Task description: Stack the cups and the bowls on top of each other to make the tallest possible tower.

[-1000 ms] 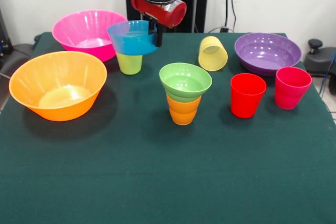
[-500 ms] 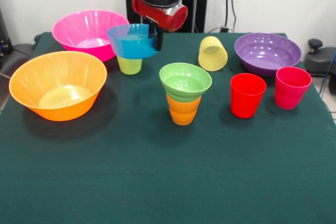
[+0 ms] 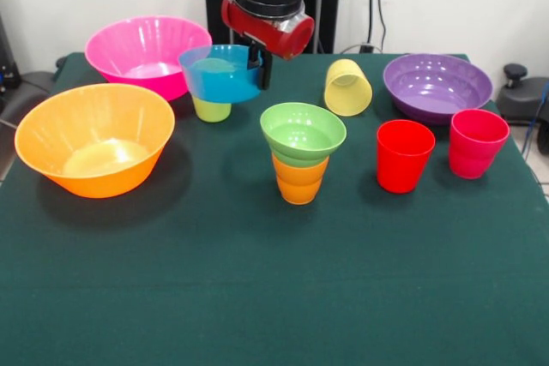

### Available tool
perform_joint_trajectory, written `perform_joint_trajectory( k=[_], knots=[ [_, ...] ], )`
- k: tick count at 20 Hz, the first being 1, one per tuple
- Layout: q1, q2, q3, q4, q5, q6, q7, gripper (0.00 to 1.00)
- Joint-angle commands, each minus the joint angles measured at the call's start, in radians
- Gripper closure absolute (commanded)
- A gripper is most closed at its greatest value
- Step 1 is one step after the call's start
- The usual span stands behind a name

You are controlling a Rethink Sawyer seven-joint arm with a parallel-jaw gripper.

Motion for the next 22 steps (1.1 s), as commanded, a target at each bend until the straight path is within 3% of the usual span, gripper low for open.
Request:
perform_joint_trajectory(
  k=[1, 22],
  knots=[
    [0.038, 0.038, 0.028, -0.073, 0.047, 0.12, 0.184, 1.0],
    [0.081, 0.068, -0.011, -0.117, 0.104, 0.133, 0.185, 1.0]
  ],
)
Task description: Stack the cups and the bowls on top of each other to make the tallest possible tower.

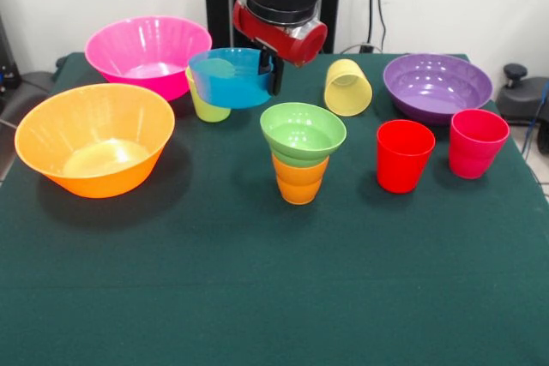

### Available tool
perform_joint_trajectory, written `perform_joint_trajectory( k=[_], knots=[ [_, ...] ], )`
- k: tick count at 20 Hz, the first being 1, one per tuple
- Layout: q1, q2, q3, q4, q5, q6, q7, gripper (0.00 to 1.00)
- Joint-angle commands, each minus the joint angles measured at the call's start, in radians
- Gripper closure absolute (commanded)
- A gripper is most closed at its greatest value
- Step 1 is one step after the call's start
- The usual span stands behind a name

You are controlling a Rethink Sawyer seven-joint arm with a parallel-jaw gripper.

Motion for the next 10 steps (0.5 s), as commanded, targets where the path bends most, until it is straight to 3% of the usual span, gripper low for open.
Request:
perform_joint_trajectory(
  k=[1, 10],
  knots=[
    [0.025, 0.032, 0.038, -0.06, 0.035, 0.084, 0.186, 1.0],
    [0.04, 0.05, 0.025, -0.099, 0.049, 0.102, 0.194, 1.0]
  ],
)
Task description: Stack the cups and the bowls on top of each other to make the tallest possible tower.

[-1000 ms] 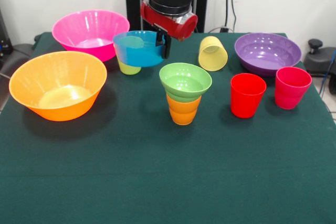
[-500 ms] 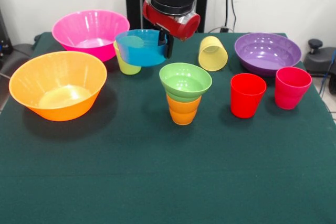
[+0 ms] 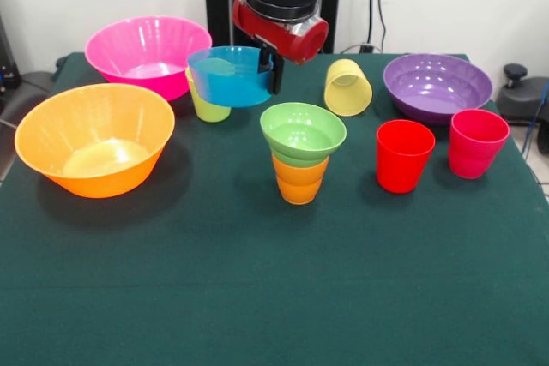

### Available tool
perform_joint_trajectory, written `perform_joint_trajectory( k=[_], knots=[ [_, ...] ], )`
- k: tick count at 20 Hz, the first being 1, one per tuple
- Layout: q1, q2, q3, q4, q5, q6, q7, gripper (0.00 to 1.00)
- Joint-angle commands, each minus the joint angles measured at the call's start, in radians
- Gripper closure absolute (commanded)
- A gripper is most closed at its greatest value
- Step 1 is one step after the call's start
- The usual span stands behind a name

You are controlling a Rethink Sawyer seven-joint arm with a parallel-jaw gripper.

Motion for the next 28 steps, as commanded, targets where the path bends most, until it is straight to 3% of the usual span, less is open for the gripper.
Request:
perform_joint_trajectory(
  k=[1, 28],
  knots=[
    [0.029, 0.052, 0.041, -0.08, 0.032, 0.087, 0.195, 1.0],
    [0.095, 0.109, -0.013, -0.148, 0.091, 0.099, 0.227, 1.0]
  ],
)
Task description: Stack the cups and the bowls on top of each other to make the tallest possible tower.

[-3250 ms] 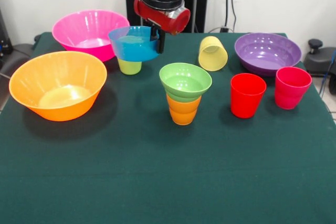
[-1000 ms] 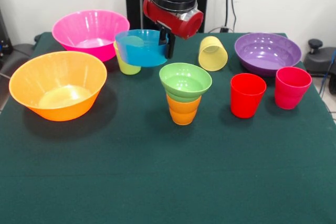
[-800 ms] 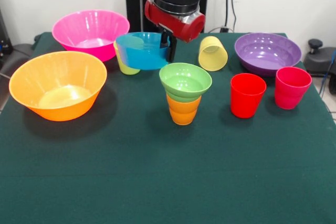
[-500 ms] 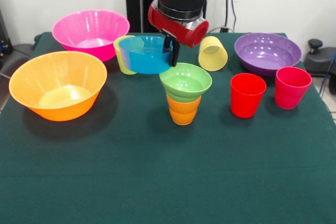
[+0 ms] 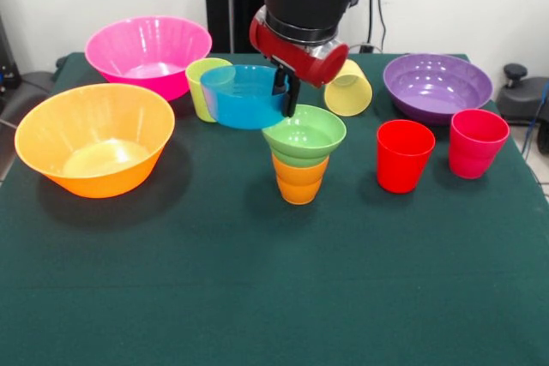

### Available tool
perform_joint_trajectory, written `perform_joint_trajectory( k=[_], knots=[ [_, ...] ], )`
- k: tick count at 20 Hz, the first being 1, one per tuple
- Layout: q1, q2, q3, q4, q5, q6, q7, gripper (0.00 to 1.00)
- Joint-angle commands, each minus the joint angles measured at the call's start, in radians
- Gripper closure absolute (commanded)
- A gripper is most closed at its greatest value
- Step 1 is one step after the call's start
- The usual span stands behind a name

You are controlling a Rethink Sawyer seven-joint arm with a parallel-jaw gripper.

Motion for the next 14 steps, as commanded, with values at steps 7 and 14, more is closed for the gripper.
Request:
perform_joint_trajectory(
  k=[7, 14],
  knots=[
    [0.033, 0.032, 0.037, -0.044, 0.037, 0.087, 0.212, 1.0],
    [0.041, 0.033, 0.03, -0.044, 0.036, 0.09, 0.219, 1.0]
  ],
)
